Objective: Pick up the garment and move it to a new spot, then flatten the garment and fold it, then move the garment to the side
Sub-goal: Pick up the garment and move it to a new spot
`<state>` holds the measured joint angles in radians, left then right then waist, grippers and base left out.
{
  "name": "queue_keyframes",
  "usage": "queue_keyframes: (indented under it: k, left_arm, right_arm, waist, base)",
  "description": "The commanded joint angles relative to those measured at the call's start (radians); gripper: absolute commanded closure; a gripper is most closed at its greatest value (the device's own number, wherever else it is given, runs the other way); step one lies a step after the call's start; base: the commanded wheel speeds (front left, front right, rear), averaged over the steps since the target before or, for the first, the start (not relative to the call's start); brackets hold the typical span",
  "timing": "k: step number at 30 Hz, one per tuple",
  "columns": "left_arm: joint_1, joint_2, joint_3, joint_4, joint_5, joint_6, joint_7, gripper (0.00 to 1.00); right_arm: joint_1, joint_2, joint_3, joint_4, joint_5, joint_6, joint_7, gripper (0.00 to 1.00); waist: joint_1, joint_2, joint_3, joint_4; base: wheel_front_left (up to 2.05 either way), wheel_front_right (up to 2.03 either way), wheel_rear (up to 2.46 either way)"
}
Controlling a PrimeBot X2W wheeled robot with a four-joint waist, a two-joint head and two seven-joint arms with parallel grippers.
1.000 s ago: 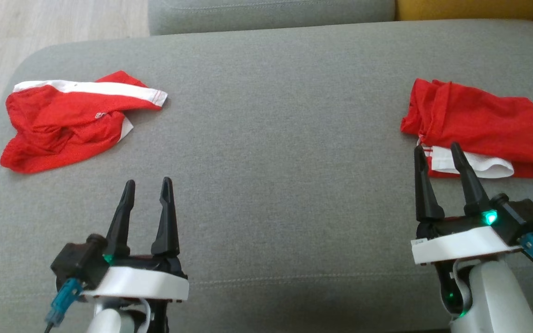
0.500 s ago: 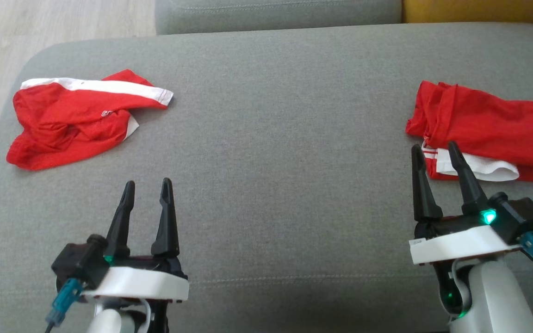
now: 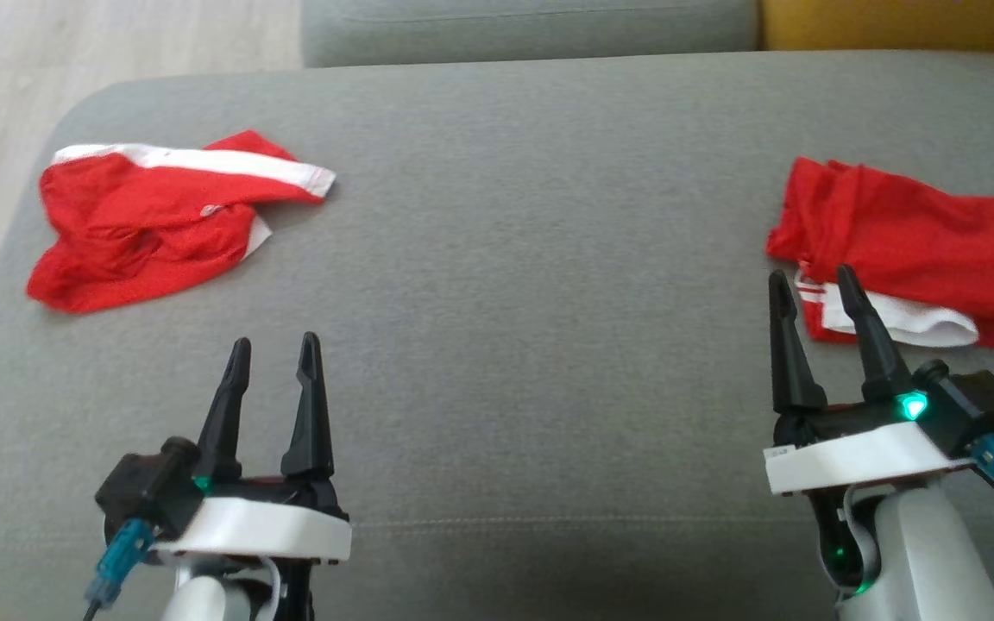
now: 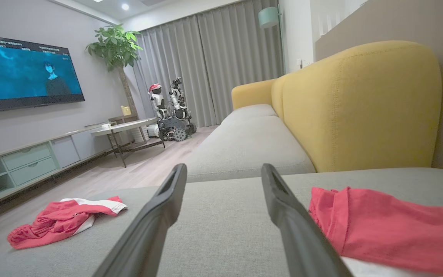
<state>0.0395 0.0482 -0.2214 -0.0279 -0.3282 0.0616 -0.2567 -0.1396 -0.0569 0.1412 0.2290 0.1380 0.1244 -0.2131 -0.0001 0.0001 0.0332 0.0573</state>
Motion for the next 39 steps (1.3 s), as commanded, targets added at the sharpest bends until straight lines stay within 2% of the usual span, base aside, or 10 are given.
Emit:
queue_keyframes:
  k: [1, 8, 20, 29, 39]
  left_arm:
    - [-0.031, 0.002, 0.033, -0.035, 0.006, -0.001, -0.005, 0.00]
    - [-0.031, 0.002, 0.052, -0.060, 0.005, 0.005, -0.005, 0.00]
    - [0.005, 0.002, 0.079, -0.091, 0.013, 0.002, -0.005, 0.00]
    - [0.037, 0.002, 0.102, -0.094, 0.022, 0.004, -0.005, 0.00]
    - [0.048, 0.002, 0.141, -0.098, 0.030, -0.004, -0.005, 0.00]
  right_arm:
    - [-0.009, 0.007, 0.032, -0.042, 0.011, 0.006, -0.003, 0.00]
    - [-0.016, 0.007, 0.087, -0.037, -0.003, 0.006, 0.007, 0.00]
    - [-0.010, 0.007, 0.124, -0.035, 0.013, 0.006, 0.009, 0.00]
    - [0.001, 0.007, 0.161, -0.022, 0.021, 0.006, 0.009, 0.00]
    - [0.008, 0.007, 0.170, -0.017, 0.036, 0.006, 0.002, 0.00]
  waist:
    - [0.0001, -0.0001, 0.001, 0.025]
    - [0.0001, -0.0001, 0.003, 0.131]
    - [0.0001, -0.0001, -0.014, 0.315]
    - [0.0001, -0.0001, -0.033, 0.384]
    - [0.0001, -0.0001, -0.038, 0.398]
  base:
    - [0.00, 0.00, 0.00]
    - [0.00, 0.00, 0.00]
    - [0.00, 0.00, 0.00]
    - [0.00, 0.00, 0.00]
    - [0.00, 0.00, 0.00]
